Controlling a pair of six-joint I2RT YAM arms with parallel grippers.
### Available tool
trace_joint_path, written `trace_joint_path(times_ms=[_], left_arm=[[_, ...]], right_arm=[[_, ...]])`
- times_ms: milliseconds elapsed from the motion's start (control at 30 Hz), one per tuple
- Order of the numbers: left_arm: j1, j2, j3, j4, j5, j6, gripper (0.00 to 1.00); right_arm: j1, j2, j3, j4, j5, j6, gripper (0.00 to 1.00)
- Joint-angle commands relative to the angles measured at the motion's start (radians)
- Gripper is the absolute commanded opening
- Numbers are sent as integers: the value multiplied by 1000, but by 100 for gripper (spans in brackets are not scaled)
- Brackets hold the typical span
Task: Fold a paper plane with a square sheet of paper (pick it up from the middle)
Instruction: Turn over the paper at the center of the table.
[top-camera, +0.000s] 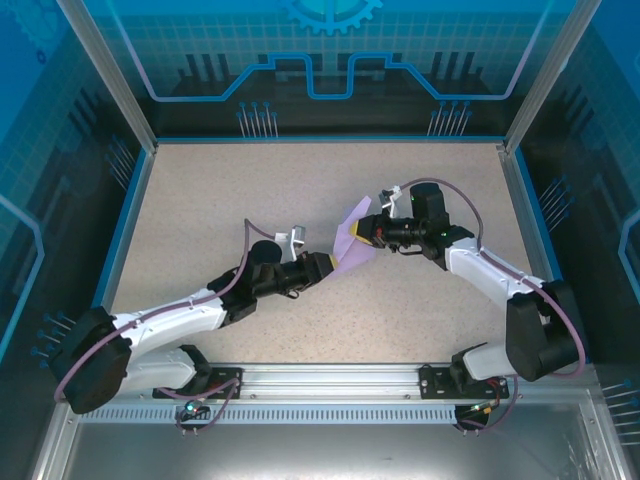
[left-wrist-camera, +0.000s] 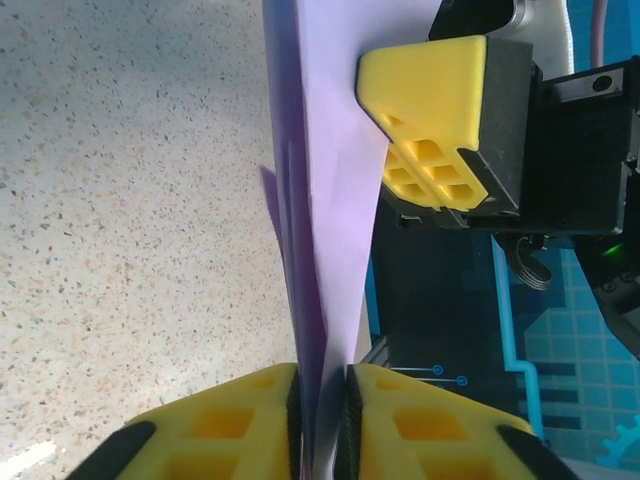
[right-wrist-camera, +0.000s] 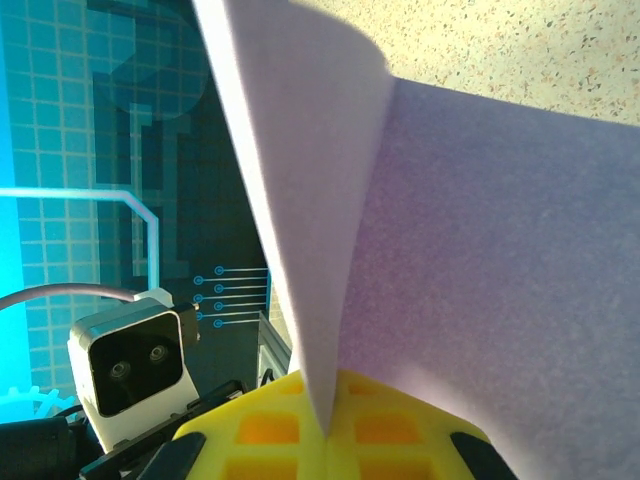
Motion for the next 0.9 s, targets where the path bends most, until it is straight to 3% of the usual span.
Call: trace_joint_path(times_ms=[0, 233, 500, 633, 800, 867], left_arm=[[9, -20, 43, -55, -10, 49, 16], [14, -41, 64, -127, -14, 95, 11], [41, -99, 110, -293, -28, 187, 3], [47, -92, 227, -553, -62, 359, 0], [25, 29, 431, -951, -243, 601, 0], [-25, 98, 513, -1073, -394, 694, 0]], right_arm=[[-14, 13, -9, 28, -27, 8, 6], [-15, 20, -2, 12, -25, -8, 17], [-34, 7, 14, -90, 7, -87, 43], [-66, -17, 26, -161, 23, -141, 52], [-94, -31, 67, -264, 60, -231, 59], [-108, -33, 72, -286, 72, -250, 61]])
